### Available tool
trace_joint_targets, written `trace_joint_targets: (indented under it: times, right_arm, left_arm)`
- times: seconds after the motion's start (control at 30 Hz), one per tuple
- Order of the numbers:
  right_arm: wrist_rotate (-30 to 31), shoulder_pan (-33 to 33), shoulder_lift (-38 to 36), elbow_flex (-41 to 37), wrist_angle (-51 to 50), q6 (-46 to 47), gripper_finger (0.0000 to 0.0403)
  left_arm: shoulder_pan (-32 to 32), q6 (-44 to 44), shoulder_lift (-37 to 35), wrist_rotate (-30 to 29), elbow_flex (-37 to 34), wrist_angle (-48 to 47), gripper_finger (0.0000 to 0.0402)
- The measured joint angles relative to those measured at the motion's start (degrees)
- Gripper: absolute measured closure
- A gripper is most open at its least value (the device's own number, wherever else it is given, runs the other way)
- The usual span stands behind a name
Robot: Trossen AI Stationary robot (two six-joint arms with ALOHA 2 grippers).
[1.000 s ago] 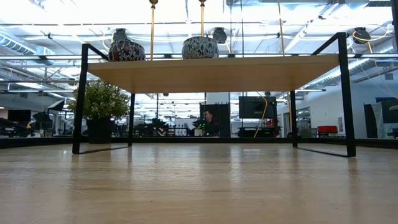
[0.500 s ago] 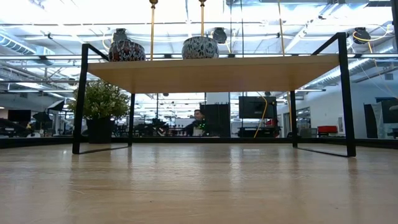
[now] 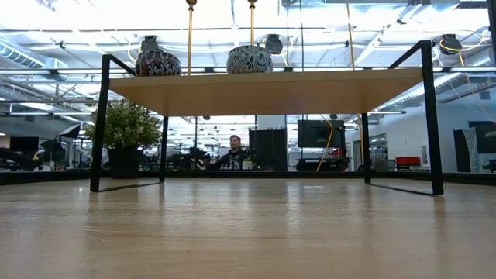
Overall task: Pick & Place candle stick holders
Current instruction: Put the yellow scented candle on the shelf
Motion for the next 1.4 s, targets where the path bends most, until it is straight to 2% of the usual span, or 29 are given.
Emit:
trace_joint_targets:
  times: [0.2,0.3,0.37,0.63,0.73,0.9,1.03,1.17,1.3,1.4]
  right_arm:
    - [-16.3,-6.8,-5.2,0.0,-8.0,8.0,0.0109]
    - [-24.9,-10.8,-5.6,0.9,-11.3,12.1,0.0109]
    - [-28.6,-13.6,-4.9,2.7,-15.3,14.5,0.0109]
    - [-28.7,-26.9,3.8,10.5,-31.0,18.8,0.0109]
    - [-25.4,-31.6,6.8,12.1,-34.2,19.0,0.0109]
    - [-10.7,-39.2,9.4,12.5,-39.7,21.3,0.0109]
    - [-4.2,-45.2,10.4,12.5,-41.9,24.5,0.0109]
    - [6.2,-49.6,11.2,12.5,-49.4,32.0,0.0109]
    - [10.0,-52.4,11.3,12.5,-58.3,39.4,0.0109]
    - [12.3,-51.3,11.5,12.5,-64.3,44.2,0.0110]
  left_arm:
    - [1.4,-0.2,1.5,0.0,0.0,4.0,0.0005]
    - [2.2,-0.2,2.2,0.0,0.0,5.6,0.0005]
    - [2.8,-0.2,2.6,0.1,0.0,5.9,0.0005]
    - [5.0,-0.8,2.7,0.2,0.0,7.1,0.0005]
    - [5.4,-0.8,2.7,0.2,0.0,8.2,0.0005]
    - [5.8,-0.6,2.7,0.2,0.0,9.8,0.0005]
    - [5.8,-0.7,2.7,0.1,0.0,10.3,0.0005]
    - [5.8,-0.7,2.7,0.1,0.0,10.3,0.0005]
    - [5.8,-0.7,2.7,0.1,0.0,10.3,0.0005]
    - [5.8,-0.4,2.7,0.1,0.0,10.3,0.0005]
